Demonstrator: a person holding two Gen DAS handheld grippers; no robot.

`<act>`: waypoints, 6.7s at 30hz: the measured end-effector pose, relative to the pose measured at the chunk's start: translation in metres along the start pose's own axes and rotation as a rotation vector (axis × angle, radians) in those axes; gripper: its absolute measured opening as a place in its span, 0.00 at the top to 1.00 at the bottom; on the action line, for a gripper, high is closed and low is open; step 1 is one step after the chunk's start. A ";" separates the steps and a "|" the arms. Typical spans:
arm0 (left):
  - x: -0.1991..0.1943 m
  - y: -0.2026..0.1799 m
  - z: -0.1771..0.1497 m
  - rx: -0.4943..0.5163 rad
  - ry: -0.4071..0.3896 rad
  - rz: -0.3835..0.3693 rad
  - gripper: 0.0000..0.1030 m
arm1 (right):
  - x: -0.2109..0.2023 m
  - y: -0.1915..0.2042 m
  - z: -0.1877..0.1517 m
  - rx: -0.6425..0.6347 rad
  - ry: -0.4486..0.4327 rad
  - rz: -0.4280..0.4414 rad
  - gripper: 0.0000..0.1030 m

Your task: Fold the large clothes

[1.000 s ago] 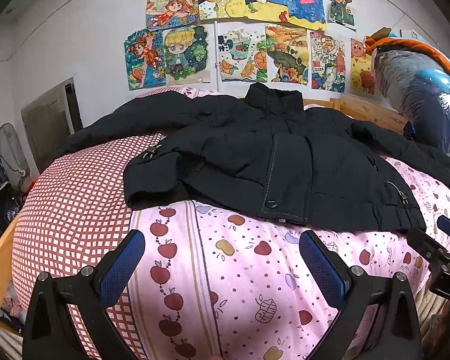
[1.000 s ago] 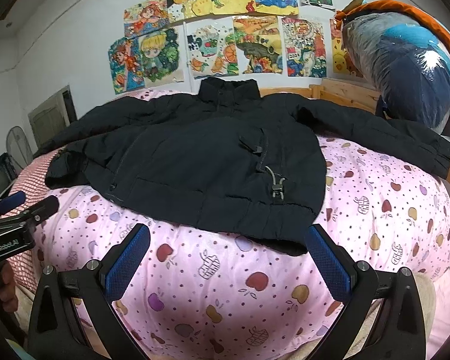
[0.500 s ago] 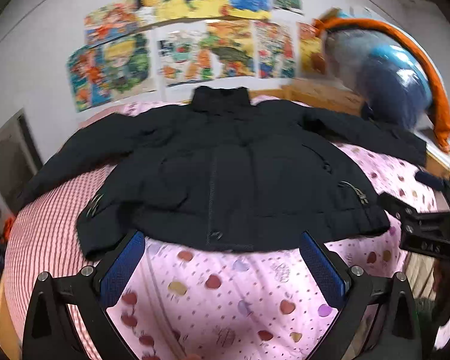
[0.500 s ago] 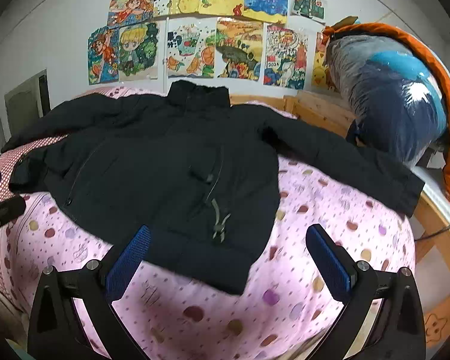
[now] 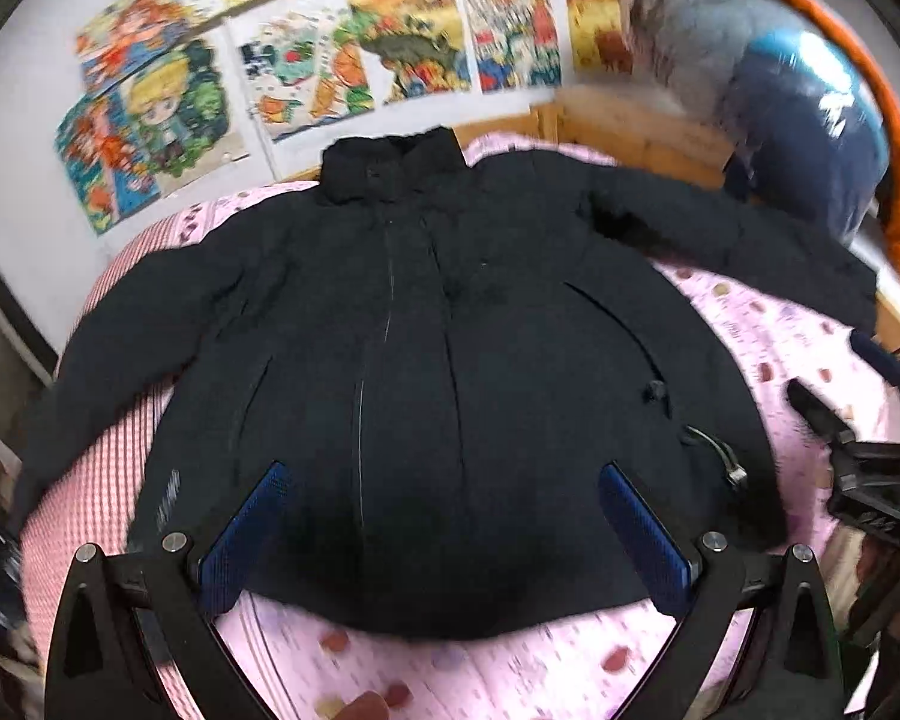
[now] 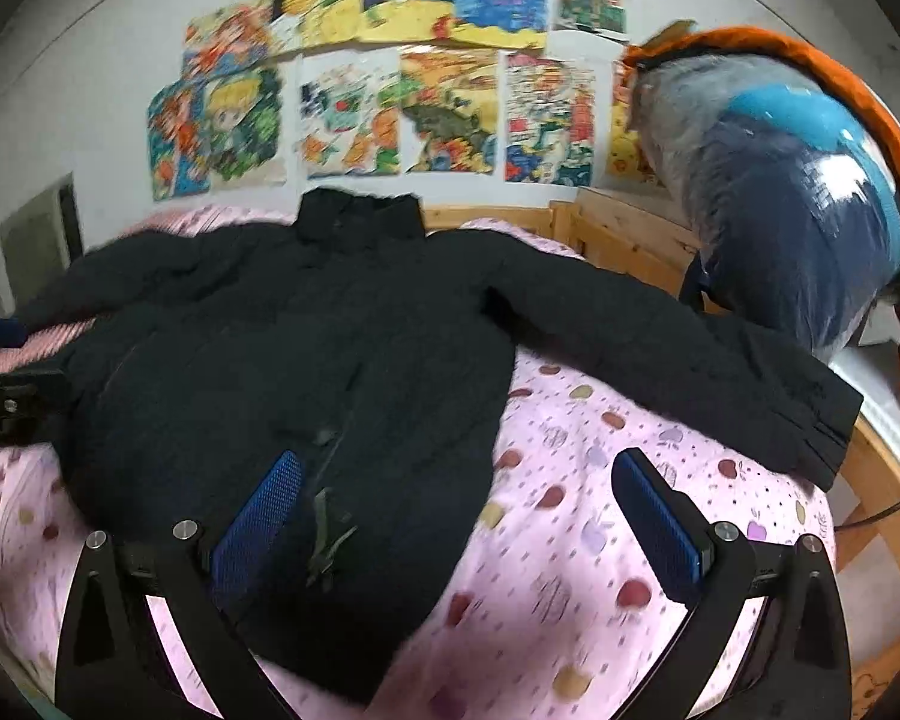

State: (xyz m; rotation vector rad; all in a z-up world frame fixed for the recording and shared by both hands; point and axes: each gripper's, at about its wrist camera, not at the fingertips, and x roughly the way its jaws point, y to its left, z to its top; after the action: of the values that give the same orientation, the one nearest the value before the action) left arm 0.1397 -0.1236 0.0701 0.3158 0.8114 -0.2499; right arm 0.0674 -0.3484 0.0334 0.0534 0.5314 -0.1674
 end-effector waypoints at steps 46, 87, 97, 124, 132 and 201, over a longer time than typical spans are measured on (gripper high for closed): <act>0.279 -0.017 0.242 0.151 0.036 -0.408 0.62 | 0.197 -0.074 0.168 0.403 -0.157 -0.389 0.91; 0.353 0.226 0.153 -0.522 0.117 -0.345 0.54 | 0.261 0.112 0.106 0.091 0.312 0.238 0.30; 0.326 0.235 0.147 -0.600 -0.009 -0.411 0.23 | 0.264 0.087 0.098 0.084 0.314 0.155 0.30; 0.310 0.209 0.099 -0.451 0.159 -0.157 0.92 | 0.394 0.118 0.146 -0.119 0.397 0.139 0.31; 0.300 0.218 0.092 -0.507 0.134 -0.180 0.82 | 0.401 0.123 0.138 -0.165 0.392 0.136 0.30; 0.093 0.180 0.192 -0.077 -0.447 -0.172 0.93 | 0.319 0.129 0.183 -0.097 0.158 0.079 0.07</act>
State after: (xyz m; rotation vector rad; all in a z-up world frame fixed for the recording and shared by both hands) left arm 0.3910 -0.0373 0.1576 0.1094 0.4038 -0.4317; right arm 0.4521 -0.2845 0.0302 -0.0072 0.6932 -0.0605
